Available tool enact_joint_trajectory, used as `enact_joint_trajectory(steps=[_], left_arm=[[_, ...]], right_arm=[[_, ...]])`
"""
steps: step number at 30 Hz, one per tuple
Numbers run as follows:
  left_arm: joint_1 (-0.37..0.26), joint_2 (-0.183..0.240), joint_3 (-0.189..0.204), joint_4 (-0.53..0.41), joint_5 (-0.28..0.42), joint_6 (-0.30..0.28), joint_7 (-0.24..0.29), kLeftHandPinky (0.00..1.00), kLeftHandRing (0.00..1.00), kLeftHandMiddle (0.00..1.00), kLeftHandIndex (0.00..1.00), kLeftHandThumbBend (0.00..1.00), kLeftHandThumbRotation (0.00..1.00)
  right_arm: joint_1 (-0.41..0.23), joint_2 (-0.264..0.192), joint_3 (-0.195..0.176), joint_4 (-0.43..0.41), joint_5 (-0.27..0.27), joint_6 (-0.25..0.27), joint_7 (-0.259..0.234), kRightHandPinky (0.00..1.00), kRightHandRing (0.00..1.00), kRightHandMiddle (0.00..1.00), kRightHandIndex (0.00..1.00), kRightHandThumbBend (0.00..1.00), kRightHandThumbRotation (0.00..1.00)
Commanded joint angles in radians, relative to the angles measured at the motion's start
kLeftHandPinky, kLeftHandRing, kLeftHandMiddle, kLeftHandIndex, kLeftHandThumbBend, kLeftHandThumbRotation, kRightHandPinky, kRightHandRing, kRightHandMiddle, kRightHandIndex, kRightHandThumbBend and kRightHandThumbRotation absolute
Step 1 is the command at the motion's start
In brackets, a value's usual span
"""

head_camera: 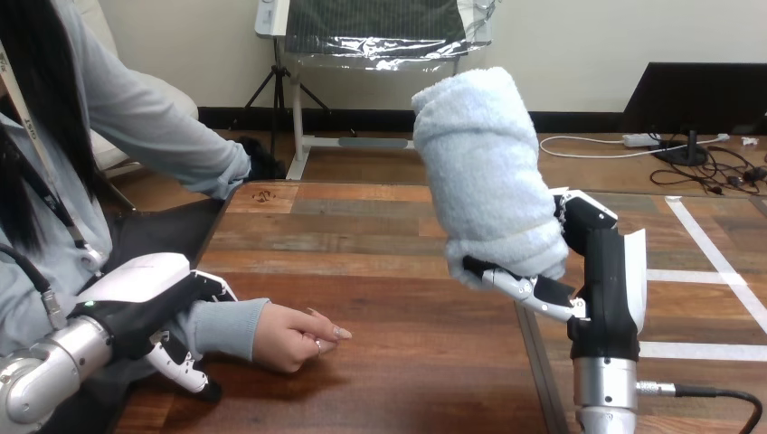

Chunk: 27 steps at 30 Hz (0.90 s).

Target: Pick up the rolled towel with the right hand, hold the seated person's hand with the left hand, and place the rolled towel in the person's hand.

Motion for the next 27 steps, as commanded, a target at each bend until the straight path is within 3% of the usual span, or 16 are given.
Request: enact_joint_trajectory(steps=[1, 27], left_arm=[[-0.066, -0.008, -0.008, -0.011, -0.015, -0.011, 0.026, 0.53, 0.57, 0.61, 0.63, 0.99, 0.10], [-0.049, -0.018, -0.015, -0.027, -0.012, -0.051, 0.053, 0.42, 0.47, 0.51, 0.51, 0.91, 0.01]], right_arm=[[-0.037, -0.009, -0.029, -0.061, 0.033, -0.039, 0.011, 0.33, 0.39, 0.47, 0.45, 0.76, 0.00], [-0.019, -0.002, -0.058, -0.072, 0.087, -0.084, 0.122, 0.32, 0.39, 0.46, 0.45, 0.74, 0.00]])
